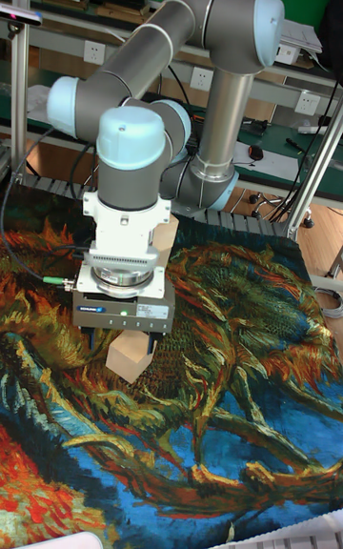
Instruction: Stack the blocks in a vertical line of five
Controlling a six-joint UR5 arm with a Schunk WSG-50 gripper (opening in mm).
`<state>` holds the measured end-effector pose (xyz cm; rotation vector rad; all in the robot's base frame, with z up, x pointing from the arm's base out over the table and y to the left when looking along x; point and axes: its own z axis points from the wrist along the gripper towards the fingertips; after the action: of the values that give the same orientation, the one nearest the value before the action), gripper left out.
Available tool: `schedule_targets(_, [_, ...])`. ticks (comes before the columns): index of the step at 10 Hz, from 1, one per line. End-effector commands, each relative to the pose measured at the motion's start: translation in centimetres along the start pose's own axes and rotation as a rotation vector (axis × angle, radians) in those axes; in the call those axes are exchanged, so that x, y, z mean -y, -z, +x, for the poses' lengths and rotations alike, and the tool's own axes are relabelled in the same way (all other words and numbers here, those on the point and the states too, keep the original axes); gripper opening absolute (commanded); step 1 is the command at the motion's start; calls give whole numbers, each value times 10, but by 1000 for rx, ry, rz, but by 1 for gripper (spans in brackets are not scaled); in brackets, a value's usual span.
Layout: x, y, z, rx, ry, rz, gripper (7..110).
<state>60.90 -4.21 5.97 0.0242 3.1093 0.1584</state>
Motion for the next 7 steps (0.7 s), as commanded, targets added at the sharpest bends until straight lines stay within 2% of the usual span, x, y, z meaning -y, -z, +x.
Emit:
schedule_targets(1, [-4,-5,2,17,-86,-40,88])
schedule_targets(3, [-7,-14,0,27,-136,-37,88])
schedule_targets(6, [-2,-26,6,12,-179,12,88])
schedule_targets(7, [-3,-30,8,6,-193,16,88])
